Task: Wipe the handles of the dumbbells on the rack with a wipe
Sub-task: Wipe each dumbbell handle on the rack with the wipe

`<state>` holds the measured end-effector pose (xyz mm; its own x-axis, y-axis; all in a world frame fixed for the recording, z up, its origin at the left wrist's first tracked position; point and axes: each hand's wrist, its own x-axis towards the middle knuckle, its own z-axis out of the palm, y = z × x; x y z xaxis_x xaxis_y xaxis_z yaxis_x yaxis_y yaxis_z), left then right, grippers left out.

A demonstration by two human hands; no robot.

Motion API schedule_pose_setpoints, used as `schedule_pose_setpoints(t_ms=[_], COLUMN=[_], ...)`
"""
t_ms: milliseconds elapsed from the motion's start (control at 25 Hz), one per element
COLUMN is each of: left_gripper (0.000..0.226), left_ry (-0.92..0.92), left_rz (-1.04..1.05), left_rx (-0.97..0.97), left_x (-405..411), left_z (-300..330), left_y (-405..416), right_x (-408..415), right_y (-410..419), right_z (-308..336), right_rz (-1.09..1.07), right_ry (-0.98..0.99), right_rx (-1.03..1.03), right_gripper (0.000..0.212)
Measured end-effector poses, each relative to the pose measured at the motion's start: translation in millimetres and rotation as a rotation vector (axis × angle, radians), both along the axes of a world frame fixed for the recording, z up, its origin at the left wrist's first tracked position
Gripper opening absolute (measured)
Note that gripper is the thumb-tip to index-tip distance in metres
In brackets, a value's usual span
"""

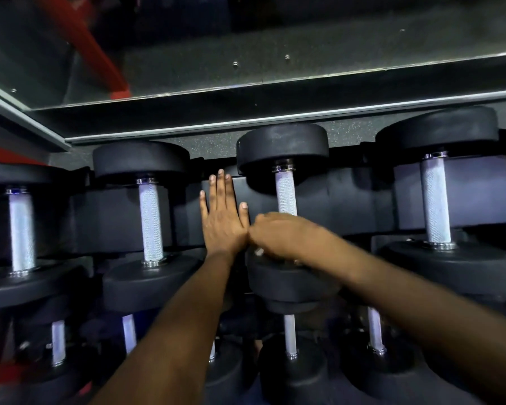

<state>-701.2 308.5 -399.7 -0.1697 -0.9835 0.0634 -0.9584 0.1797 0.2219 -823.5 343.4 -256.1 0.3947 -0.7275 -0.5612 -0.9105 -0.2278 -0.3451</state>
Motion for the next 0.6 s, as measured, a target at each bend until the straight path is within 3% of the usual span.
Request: schedule_pose_setpoints(t_ms=[160, 360, 520, 600], left_gripper=[0.065, 0.065, 0.065, 0.065], left_ry=[0.005, -0.006, -0.013, -0.011], left_rz=[0.001, 0.007, 0.006, 0.005], left_rx=[-0.023, -0.017, -0.015, -0.006], left_x=[0, 1, 0, 0], left_z=[-2, -1, -2, -2], left_y=[3, 3, 3, 2], right_x=[-44, -47, -91, -112], right_y=[19, 24, 49, 52], right_z=[-23, -37, -19, -26], right_rz=[0.221, 0.238, -0.027, -0.24], right_ry=[-0.051, -0.23, -0.442, -0.269], right_rx=[-0.062, -0.107, -0.004, -0.013], right_gripper=[0.024, 0.032, 0.044, 0.035])
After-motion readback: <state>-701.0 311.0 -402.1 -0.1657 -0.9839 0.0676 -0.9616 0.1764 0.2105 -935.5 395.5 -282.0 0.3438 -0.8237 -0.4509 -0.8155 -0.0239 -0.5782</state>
